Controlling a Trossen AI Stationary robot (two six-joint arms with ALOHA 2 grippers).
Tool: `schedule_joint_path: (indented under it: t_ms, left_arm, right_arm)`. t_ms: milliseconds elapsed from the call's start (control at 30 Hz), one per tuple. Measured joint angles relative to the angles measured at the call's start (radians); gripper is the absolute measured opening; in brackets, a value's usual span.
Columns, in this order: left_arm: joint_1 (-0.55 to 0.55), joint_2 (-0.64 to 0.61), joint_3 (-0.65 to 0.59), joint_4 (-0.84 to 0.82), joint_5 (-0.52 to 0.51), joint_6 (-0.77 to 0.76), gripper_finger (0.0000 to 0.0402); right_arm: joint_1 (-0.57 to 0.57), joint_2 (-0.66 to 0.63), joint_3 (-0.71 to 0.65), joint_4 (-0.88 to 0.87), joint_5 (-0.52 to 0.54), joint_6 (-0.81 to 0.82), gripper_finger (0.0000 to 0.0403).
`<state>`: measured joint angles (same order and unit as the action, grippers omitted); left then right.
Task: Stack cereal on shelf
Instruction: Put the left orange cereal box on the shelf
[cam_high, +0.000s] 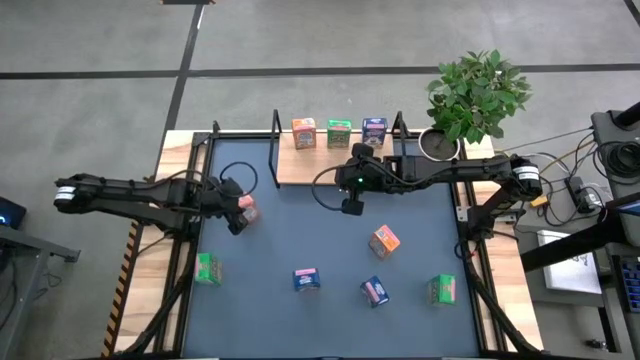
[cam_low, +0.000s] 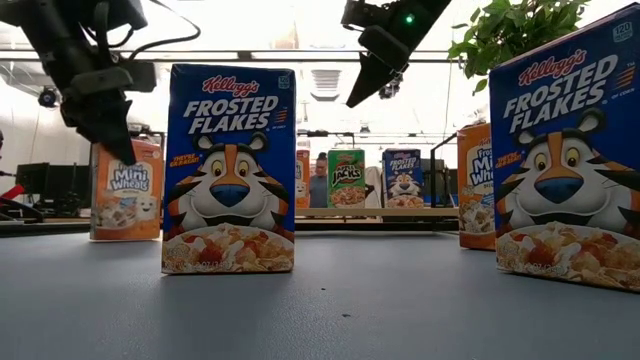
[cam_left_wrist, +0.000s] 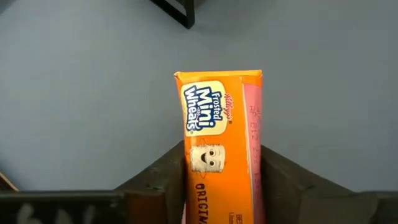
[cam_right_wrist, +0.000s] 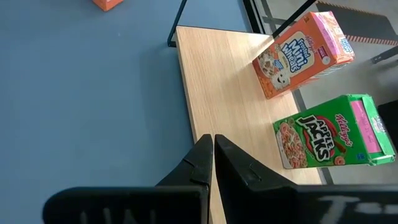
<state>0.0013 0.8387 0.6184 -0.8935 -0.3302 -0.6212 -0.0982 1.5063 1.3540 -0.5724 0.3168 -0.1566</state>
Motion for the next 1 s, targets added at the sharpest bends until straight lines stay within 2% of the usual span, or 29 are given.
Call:
schedule_joint_path:
  t_ms: [100, 200, 300, 433, 567, 767, 1000]
  left_arm:
    - [0.000, 0.000, 0.026, -0.002, 0.023, 0.016, 0.0118]
    - [-0.001, 0.000, 0.090, 0.004, 0.095, 0.091, 0.0111]
    - [0.000, 0.006, 0.174, 0.058, 0.150, 0.212, 0.0109]
    - [0.003, 0.048, 0.294, 0.147, 0.160, 0.442, 0.0109]
    - [0.039, 0.154, 0.421, 0.181, 0.158, 0.644, 0.0108]
    - [0.119, 0.375, 0.575, 0.177, 0.158, 0.895, 0.0108]
    - [0.264, 0.597, 0.675, 0.177, 0.181, 1.078, 0.0108]
  right_arm:
    - [0.000, 0.000, 0.000, -0.005, 0.000, 0.000, 0.0009]
    - [0.000, -0.001, 0.000, -0.039, 0.000, 0.003, 0.0009]
    - [0.000, -0.013, -0.001, -0.092, 0.000, 0.019, 0.0009]
    - [0.002, -0.036, -0.001, -0.144, 0.000, 0.045, 0.0009]
    - [0.006, -0.068, -0.001, -0.176, -0.001, 0.072, 0.0009]
    - [0.028, -0.113, -0.007, -0.192, -0.002, 0.094, 0.0009]
    - [0.056, -0.143, -0.033, -0.185, -0.002, 0.113, 0.0009]
